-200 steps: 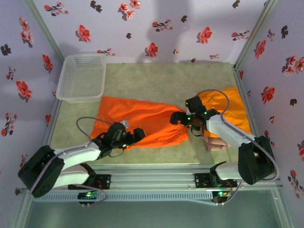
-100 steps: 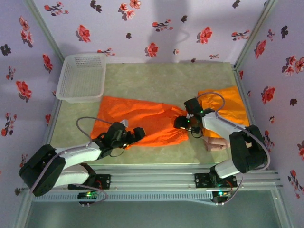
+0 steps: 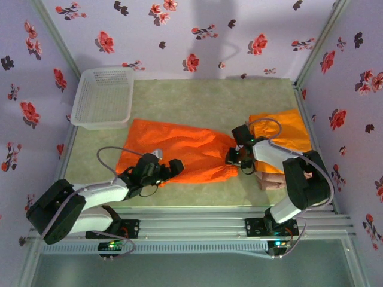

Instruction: Fold and stack the shorts

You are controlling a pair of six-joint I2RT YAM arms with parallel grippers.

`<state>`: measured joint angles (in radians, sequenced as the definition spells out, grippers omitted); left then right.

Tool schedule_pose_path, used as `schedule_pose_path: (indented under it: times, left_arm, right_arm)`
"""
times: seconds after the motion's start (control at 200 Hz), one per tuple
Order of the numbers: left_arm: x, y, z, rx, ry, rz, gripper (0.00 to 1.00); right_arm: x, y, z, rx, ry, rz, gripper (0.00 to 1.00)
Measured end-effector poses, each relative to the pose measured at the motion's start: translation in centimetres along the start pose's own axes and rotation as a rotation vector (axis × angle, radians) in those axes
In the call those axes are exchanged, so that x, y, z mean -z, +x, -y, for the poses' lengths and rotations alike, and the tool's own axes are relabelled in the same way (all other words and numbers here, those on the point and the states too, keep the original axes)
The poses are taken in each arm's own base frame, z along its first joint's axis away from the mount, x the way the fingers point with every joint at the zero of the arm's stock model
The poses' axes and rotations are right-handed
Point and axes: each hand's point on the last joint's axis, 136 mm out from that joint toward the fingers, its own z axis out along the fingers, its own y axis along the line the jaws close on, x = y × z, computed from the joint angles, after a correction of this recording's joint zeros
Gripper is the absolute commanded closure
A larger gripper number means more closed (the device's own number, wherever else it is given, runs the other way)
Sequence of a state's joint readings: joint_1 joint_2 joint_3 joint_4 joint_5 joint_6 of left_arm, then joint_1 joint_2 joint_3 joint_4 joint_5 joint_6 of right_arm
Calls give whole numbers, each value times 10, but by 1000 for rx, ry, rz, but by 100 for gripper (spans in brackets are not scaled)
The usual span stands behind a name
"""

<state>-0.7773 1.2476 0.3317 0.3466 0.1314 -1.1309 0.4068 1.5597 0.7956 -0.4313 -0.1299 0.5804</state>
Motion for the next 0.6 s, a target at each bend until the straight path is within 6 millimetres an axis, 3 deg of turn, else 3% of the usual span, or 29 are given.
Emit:
schedule_pose_path:
  times: [0.305, 0.45, 0.6]
  left_arm:
    - [9, -4, 3, -13, -1, 22, 1]
    - [33, -18, 15, -49, 25, 99, 1]
    - [63, -47, 29, -82, 41, 213, 1]
  right_arm:
    - [-6, -15, -16, 44, -58, 39, 100]
    - [-3, -18, -15, 91, -25, 45, 100]
    - [8, -27, -7, 140, 57, 56, 100]
